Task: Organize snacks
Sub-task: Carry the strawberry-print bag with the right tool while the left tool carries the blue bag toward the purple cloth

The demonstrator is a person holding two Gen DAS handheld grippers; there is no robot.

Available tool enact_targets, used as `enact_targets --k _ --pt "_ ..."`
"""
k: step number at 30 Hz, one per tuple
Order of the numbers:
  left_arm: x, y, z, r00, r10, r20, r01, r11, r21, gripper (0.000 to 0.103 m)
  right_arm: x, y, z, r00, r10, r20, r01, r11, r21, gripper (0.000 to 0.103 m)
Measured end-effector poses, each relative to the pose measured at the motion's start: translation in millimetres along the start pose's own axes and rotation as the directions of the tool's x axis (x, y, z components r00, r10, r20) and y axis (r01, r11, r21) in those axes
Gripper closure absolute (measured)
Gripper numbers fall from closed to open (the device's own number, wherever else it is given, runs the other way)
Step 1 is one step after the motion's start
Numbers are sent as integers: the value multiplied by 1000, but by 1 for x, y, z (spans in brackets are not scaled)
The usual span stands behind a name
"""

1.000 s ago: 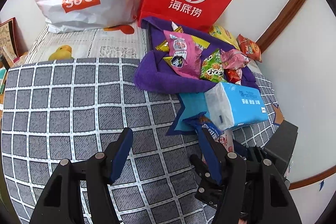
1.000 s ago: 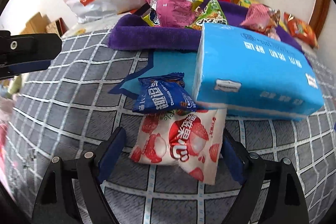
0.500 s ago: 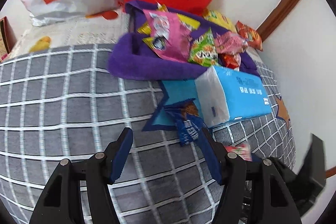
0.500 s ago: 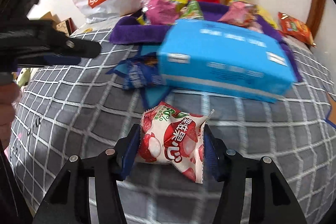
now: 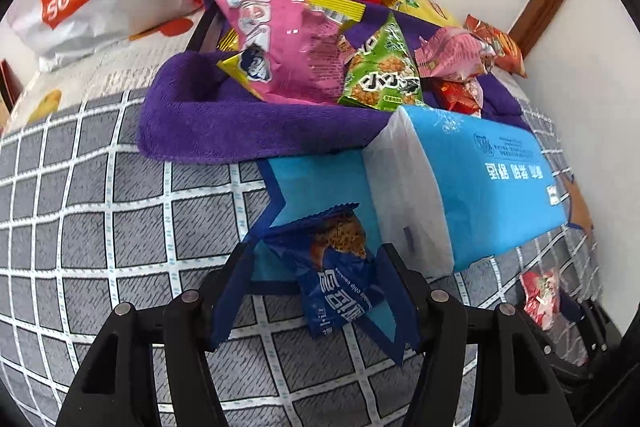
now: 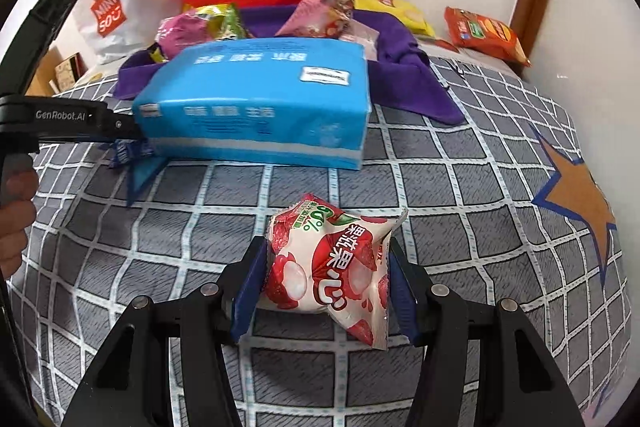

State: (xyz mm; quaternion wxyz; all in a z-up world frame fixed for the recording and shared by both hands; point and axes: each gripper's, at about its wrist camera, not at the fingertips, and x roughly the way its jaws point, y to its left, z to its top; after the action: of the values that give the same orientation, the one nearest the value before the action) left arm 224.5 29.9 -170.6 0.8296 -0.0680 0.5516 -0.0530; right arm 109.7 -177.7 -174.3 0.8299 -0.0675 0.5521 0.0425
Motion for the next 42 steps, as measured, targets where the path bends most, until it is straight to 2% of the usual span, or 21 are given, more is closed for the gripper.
enact_targets --k 1,3,5,8,17,21,23,26,28,31,37,40,42 --pt "0 -2 0 1000 7 2 -7 1000 14 49 2 0 0 1000 -3 1 3 1000 1 46" --pt "1 -6 -1 1000 24 9 -24 998 49 52 4 2 1 1000 -11 5 11 1000 -1 45" --pt "-1 -8 -2 1000 19 10 -20 997 69 62 7 4 2 1000 -13 13 13 1000 -2 45" --pt "-5 -7 -6 1000 4 1 -4 997 73 66 7 2 1 1000 -2 15 2 1000 10 44" --pt "-29 10 -34 999 -31 -13 32 997 65 67 8 -1 -1 999 7 35 -7 1000 26 43" --pt "-35 14 -44 1000 1 -15 0 998 66 66 8 -1 -1 999 9 37 -10 999 31 42" --pt "-33 14 -47 1000 5 -18 -4 997 72 63 8 -1 -1 999 8 38 -9 999 32 42" --pt "-31 10 -49 1000 18 10 -19 997 72 56 8 -2 -1 999 11 37 -13 999 35 41" --pt "-30 6 -50 999 39 36 -41 997 72 56 8 -2 -1 999 13 37 -14 999 36 41" --pt "-31 1 -56 994 76 78 -83 993 87 64 8 -2 -1 999 13 37 -14 999 39 41" --pt "-32 1 -63 989 80 125 -94 989 111 60 8 -3 -1 999 12 37 -14 999 40 41" --pt "-31 -4 -69 977 126 173 -149 980 132 57 9 -3 -1 999 9 36 -11 999 42 39" --pt "-31 -5 -71 971 135 197 -161 979 127 56 9 -3 -1 999 10 36 -12 999 44 39"
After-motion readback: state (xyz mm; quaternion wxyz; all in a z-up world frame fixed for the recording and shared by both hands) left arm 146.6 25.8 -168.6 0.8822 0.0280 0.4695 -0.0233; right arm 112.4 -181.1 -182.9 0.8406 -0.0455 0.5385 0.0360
